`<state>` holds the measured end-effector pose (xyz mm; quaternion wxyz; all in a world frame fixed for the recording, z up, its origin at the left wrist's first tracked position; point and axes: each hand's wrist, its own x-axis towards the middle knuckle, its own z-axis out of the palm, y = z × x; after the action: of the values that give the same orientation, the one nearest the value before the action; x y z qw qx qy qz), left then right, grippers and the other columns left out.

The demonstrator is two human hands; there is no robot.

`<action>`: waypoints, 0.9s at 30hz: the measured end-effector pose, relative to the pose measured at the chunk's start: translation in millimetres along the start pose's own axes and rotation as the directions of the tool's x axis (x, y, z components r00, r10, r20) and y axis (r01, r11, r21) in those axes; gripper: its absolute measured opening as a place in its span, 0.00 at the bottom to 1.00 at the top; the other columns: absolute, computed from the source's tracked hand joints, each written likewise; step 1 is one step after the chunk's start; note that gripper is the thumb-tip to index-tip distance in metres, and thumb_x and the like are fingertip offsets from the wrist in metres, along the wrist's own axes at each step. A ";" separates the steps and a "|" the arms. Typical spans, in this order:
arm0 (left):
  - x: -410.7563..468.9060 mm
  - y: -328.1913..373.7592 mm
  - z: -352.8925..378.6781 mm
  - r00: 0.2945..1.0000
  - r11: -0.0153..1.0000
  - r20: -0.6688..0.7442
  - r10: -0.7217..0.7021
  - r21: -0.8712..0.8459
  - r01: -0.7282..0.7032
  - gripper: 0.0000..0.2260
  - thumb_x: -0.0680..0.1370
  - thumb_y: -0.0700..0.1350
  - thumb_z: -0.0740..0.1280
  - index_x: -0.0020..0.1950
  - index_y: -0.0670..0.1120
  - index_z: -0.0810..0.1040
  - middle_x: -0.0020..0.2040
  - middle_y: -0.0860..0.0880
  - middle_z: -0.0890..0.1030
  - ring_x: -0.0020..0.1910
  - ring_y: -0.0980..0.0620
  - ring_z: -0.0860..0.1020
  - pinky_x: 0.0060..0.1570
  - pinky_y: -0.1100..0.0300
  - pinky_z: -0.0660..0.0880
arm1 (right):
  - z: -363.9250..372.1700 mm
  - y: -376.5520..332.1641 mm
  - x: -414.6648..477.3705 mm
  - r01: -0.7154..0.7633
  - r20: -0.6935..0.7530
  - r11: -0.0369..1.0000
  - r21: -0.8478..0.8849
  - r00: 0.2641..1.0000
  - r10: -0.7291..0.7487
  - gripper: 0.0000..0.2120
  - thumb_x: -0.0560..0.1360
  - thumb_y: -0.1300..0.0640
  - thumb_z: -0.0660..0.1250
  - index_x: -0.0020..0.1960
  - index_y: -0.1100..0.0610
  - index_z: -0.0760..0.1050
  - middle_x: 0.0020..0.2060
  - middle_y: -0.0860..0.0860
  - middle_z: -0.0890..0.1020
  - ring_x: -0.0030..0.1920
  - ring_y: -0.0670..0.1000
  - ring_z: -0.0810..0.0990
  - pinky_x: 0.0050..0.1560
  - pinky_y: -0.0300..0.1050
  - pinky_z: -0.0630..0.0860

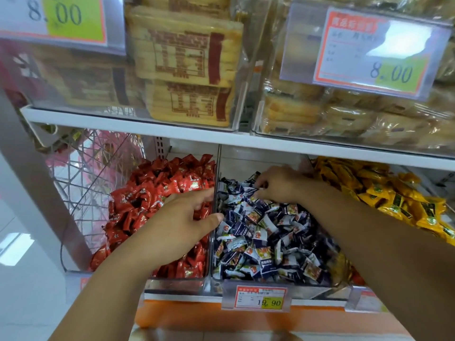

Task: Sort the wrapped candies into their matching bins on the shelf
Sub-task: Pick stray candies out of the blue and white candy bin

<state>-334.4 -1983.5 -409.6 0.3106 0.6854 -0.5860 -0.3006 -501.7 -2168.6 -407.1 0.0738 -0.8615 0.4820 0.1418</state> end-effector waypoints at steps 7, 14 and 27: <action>-2.4 -2.7 2.6 1.000 1.000 -0.018 -0.016 0.001 0.016 0.25 0.78 0.57 0.62 0.74 0.64 0.58 0.57 0.63 0.64 0.60 0.64 0.63 0.59 0.66 0.59 | 20.6 -15.7 41.8 -0.049 0.278 0.988 -0.149 0.957 0.089 0.40 0.76 0.43 0.65 0.78 0.42 0.42 0.77 0.55 0.45 0.73 0.63 0.58 0.69 0.54 0.65; -3.3 -4.9 6.3 1.000 1.000 -0.027 -0.013 -0.004 0.013 0.26 0.78 0.58 0.61 0.75 0.64 0.56 0.67 0.58 0.65 0.61 0.63 0.63 0.62 0.65 0.60 | 31.1 -1.3 46.1 -0.027 0.066 0.999 0.024 0.997 0.025 0.38 0.75 0.50 0.70 0.78 0.51 0.54 0.72 0.54 0.61 0.56 0.58 0.73 0.47 0.46 0.72; -0.3 -0.2 -1.1 1.000 1.000 0.011 0.007 -0.028 -0.006 0.18 0.76 0.57 0.65 0.53 0.78 0.60 0.55 0.66 0.67 0.48 0.73 0.65 0.44 0.76 0.61 | -14.0 12.8 18.8 -0.074 -0.013 0.668 0.741 0.992 0.124 0.27 0.73 0.53 0.71 0.68 0.59 0.67 0.61 0.54 0.71 0.61 0.53 0.70 0.58 0.44 0.68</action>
<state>-333.4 -1983.1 -409.0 0.3178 0.6774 -0.5858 -0.3114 -500.9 -2194.2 -399.6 0.3928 -0.7347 0.5461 -0.0881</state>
